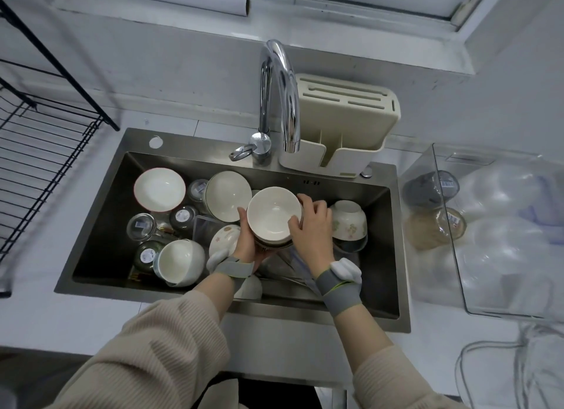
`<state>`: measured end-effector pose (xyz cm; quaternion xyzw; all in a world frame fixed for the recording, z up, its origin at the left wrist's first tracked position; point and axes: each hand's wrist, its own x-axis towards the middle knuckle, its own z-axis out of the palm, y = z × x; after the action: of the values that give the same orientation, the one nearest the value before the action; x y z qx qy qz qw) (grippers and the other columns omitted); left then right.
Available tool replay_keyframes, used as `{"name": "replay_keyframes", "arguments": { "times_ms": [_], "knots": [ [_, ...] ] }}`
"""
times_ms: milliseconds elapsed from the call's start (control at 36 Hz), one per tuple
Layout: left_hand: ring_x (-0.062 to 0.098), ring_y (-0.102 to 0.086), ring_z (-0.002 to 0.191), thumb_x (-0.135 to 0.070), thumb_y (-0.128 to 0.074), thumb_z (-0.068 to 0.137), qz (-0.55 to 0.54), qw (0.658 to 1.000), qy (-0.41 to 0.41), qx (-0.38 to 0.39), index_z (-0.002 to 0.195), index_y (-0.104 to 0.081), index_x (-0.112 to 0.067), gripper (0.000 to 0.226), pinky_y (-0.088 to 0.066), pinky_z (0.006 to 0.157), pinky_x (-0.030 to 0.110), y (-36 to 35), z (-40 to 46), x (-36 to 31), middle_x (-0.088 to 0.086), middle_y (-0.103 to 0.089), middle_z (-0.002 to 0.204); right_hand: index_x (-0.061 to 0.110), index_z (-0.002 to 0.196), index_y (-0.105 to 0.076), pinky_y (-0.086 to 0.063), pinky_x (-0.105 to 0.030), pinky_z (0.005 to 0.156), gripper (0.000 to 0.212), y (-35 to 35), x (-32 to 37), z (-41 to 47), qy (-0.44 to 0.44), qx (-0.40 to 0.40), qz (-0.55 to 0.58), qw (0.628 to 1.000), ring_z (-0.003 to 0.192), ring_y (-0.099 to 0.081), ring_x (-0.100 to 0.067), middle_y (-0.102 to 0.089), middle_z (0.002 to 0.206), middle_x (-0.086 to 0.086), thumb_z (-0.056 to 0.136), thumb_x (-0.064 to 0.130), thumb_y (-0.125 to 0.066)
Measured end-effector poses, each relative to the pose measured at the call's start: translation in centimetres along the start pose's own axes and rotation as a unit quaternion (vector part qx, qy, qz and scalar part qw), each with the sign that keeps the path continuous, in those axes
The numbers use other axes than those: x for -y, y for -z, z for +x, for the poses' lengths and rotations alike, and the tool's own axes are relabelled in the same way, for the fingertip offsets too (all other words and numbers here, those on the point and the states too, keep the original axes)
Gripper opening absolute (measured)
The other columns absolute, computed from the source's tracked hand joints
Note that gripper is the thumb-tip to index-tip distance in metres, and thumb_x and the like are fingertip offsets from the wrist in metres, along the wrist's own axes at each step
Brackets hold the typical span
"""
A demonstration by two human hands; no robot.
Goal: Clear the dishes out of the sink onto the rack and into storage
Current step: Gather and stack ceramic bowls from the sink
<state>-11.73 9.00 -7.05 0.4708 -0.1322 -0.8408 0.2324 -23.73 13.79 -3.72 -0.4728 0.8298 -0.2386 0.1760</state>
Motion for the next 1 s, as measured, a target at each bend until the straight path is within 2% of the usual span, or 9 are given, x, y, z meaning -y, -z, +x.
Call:
{"name": "replay_keyframes", "arguments": {
  "times_ms": [139,222,306,361,417,500,611,722,1000],
  "knots": [
    [0.025,-0.07,0.093,-0.077,-0.016,0.089,-0.008,1.0,-0.018,0.005,0.116,-0.058,-0.024,0.072,-0.059,0.071,0.039,0.8,0.3,-0.1,0.009,-0.073,0.105,0.024,0.15,-0.028,-0.02,-0.036,0.118,0.058,-1.4,0.0,0.6,-0.137,0.039,0.323,0.935,0.14,-0.029,-0.021,-0.032,0.152,-0.003,0.099,0.052,-0.024],
    [0.031,-0.065,0.107,-0.077,-0.021,0.088,-0.02,0.999,-0.032,-0.033,0.128,-0.055,-0.025,0.075,-0.053,0.092,0.05,1.4,0.3,-0.5,0.011,-0.069,0.116,0.017,0.15,-0.028,-0.023,-0.049,0.118,0.059,-2.6,-0.9,1.5,-0.241,0.057,0.415,0.875,0.142,-0.031,-0.024,-0.032,0.154,-0.006,0.102,0.051,-0.021],
    [0.037,-0.054,0.122,-0.077,-0.034,0.086,-0.067,0.994,-0.048,-0.071,0.137,-0.051,-0.019,0.079,-0.04,0.105,0.057,2.2,0.4,-1.2,0.015,-0.059,0.132,0.013,0.122,-0.055,-0.039,-0.038,0.104,0.041,-4.7,-1.3,2.0,-0.295,0.136,0.372,0.869,0.116,-0.053,-0.026,-0.054,0.129,-0.012,0.103,0.04,-0.03],
    [0.037,-0.056,0.119,-0.076,-0.037,0.086,-0.097,0.99,-0.066,-0.084,0.133,-0.055,-0.018,0.077,-0.041,0.105,0.056,2.9,0.3,-2.2,0.014,-0.063,0.126,0.021,0.084,-0.051,-0.043,-0.027,0.074,0.022,-6.1,-0.5,2.1,-0.299,0.187,0.329,0.876,0.081,-0.052,-0.019,-0.055,0.097,-0.013,0.101,0.023,-0.037],
    [0.036,-0.055,0.118,-0.075,-0.03,0.088,-0.103,0.988,-0.091,-0.076,0.129,-0.057,-0.019,0.074,-0.039,0.106,0.056,3.6,0.1,-3.3,0.014,-0.063,0.123,0.022,0.077,-0.048,-0.043,-0.026,0.067,0.023,-7.0,0.5,2.3,-0.276,0.209,0.285,0.894,0.071,-0.048,-0.014,-0.05,0.083,-0.004,0.098,0.016,-0.041],
    [0.039,-0.05,0.125,-0.075,-0.025,0.089,-0.116,0.983,-0.118,-0.074,0.137,-0.052,-0.017,0.08,-0.037,0.107,0.06,5.4,-0.1,-4.9,0.017,-0.057,0.134,0.013,0.09,-0.057,-0.046,-0.031,0.076,0.013,-8.5,2.3,3.3,-0.235,0.224,0.234,0.916,0.079,-0.051,-0.019,-0.054,0.089,-0.01,0.096,0.016,-0.046],
    [0.035,-0.06,0.112,-0.078,-0.03,0.086,-0.137,0.975,-0.149,-0.094,0.123,-0.061,-0.022,0.074,-0.049,0.093,0.054,7.3,-0.9,-6.6,0.011,-0.067,0.118,0.001,0.099,-0.065,-0.042,-0.033,0.091,0.031,-10.4,4.6,4.7,-0.252,0.273,0.195,0.908,0.106,-0.054,-0.023,-0.059,0.111,-0.017,0.098,0.028,-0.05],
    [0.029,-0.065,0.107,-0.079,-0.039,0.083,-0.147,0.965,-0.161,-0.144,0.122,-0.061,-0.026,0.07,-0.056,0.078,0.045,9.7,-1.8,-7.4,0.007,-0.067,0.122,-0.004,0.138,-0.043,-0.035,-0.038,0.109,0.059,-11.6,6.3,5.2,-0.281,0.274,0.22,0.893,0.131,-0.044,-0.036,-0.048,0.141,-0.02,0.097,0.036,-0.053],
    [0.031,-0.049,0.13,-0.073,-0.051,0.082,-0.259,0.942,-0.182,-0.107,0.141,-0.047,-0.016,0.083,-0.032,0.114,0.047,13.5,-2.9,-7.8,0.011,-0.054,0.139,-0.001,0.139,-0.042,-0.043,-0.047,0.104,0.056,-14.5,6.9,6.6,-0.411,0.218,0.34,0.817,0.12,-0.053,-0.038,-0.054,0.134,-0.021,0.088,0.004,-0.064]
  ]
}}
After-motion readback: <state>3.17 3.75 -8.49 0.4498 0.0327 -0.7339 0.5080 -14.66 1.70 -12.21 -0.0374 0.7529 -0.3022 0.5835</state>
